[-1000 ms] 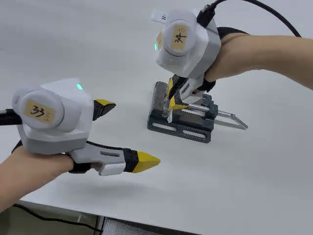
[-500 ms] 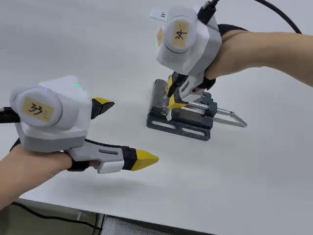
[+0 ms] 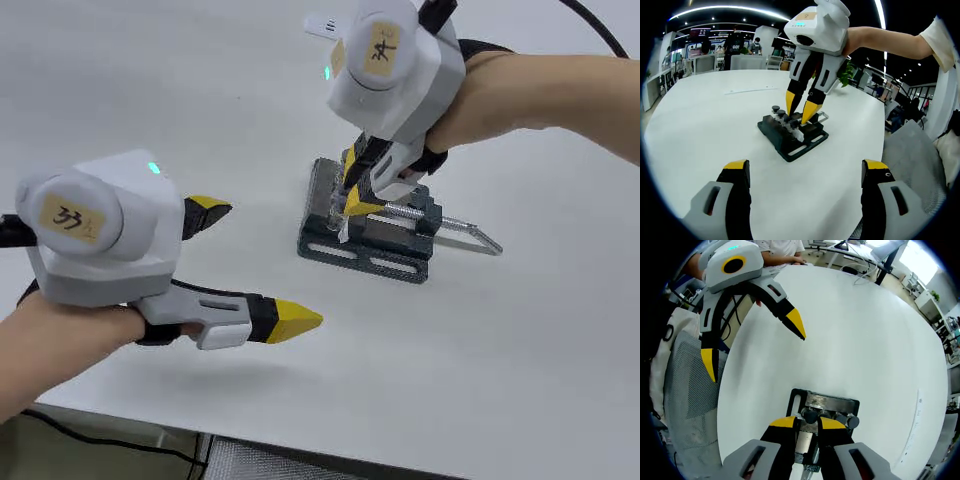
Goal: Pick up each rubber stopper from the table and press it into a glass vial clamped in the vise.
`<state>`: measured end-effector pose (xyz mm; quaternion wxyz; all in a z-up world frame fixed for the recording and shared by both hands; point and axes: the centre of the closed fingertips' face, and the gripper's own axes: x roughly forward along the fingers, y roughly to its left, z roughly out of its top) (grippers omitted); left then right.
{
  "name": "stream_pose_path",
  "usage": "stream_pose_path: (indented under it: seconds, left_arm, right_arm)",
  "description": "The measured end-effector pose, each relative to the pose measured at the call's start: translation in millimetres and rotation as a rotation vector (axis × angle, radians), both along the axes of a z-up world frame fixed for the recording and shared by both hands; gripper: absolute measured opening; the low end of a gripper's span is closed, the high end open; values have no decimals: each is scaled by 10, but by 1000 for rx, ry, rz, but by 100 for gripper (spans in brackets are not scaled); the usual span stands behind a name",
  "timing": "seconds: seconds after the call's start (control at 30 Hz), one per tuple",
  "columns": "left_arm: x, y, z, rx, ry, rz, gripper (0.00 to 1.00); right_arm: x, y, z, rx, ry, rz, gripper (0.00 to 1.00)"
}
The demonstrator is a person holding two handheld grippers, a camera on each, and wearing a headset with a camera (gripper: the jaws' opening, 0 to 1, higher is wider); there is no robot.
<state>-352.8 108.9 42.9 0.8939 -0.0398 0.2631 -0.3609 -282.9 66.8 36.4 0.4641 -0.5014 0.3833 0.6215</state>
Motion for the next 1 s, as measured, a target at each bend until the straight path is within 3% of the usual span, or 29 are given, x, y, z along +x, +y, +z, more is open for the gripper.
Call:
stream_pose_path:
  seconds: [0.13,0.2,0.3,0.53,0.63,0.83,0.97,1.0]
  left_arm:
    - [-2,1,5,-2,0,3,92]
    - [-4,3,-4,0,2,2,92]
    - [1,-11,-8,-1,4,-1,92]
    - [22,-39,-5,-1,1,-16,91]
    - [18,-37,-14,1,3,-19,91]
    - [-2,-35,-44,1,8,-25,91]
    - [-5,-41,-47,1,9,-27,91]
    - [-8,-47,-44,-1,8,-28,91]
  right_arm:
    - [40,-15,-8,4,-13,-1,12]
    - [22,-6,-3,18,22,-39,12]
    - [0,-16,22,26,20,-44,12]
    - [-31,-41,-15,50,53,-150,15]
    - [-33,-40,-9,70,69,-199,14]
    - [-20,-12,17,135,151,-383,14]
    - [13,-37,-1,156,159,-421,13]
    - [15,-49,-7,161,165,-460,13]
